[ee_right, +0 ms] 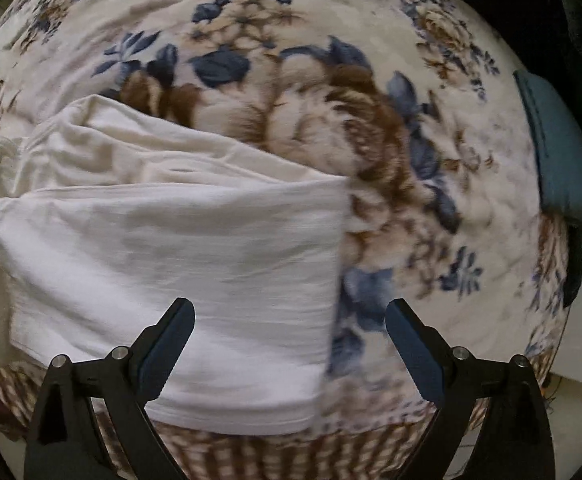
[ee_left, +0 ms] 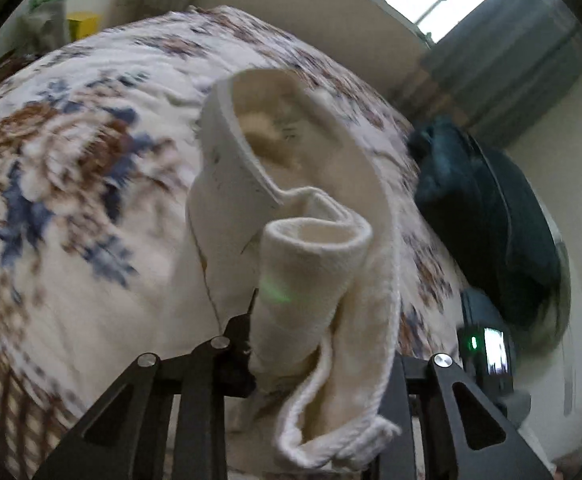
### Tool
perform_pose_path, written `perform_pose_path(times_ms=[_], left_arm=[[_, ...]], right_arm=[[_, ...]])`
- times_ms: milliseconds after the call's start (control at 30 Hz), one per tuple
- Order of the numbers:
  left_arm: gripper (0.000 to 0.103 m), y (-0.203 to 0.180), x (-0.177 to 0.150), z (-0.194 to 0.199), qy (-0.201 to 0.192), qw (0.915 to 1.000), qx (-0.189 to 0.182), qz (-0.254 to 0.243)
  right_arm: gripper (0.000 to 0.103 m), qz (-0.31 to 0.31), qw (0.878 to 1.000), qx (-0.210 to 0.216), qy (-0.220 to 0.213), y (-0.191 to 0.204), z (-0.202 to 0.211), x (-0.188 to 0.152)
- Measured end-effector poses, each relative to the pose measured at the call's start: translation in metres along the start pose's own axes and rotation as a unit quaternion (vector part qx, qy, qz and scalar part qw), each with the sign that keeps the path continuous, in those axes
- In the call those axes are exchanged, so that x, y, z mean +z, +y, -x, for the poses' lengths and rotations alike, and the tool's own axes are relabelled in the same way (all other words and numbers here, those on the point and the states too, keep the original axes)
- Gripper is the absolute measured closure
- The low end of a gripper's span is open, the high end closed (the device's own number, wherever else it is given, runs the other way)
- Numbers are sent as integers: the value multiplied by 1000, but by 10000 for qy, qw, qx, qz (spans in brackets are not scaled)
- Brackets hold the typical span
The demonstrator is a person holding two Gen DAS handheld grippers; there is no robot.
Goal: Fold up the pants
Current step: 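Fold the held pants end over the bundle with the left tool and release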
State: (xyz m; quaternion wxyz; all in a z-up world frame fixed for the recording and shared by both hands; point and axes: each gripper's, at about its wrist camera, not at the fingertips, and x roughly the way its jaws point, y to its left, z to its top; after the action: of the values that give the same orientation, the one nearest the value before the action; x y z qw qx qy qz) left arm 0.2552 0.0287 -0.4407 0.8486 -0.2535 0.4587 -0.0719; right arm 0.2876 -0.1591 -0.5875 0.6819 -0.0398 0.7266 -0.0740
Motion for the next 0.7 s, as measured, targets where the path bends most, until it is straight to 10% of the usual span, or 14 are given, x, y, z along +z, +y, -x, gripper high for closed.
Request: perform_pose_path(times_ms=[200,433,700], left_arm=[[81,-42,-48,-54,702,9969,-116,-327],[79,-59,-97,-132,1775,9779,575,-939],[4,-88,-76,-73,1999,9696,1096,-890]], right_arm=[[5,-174,9995,231,-152,-58,-1,-6],[5,-411,9972,618,-78,-117,-11,-18],[9,-930,9496,2989,185,-129,-12,-13]])
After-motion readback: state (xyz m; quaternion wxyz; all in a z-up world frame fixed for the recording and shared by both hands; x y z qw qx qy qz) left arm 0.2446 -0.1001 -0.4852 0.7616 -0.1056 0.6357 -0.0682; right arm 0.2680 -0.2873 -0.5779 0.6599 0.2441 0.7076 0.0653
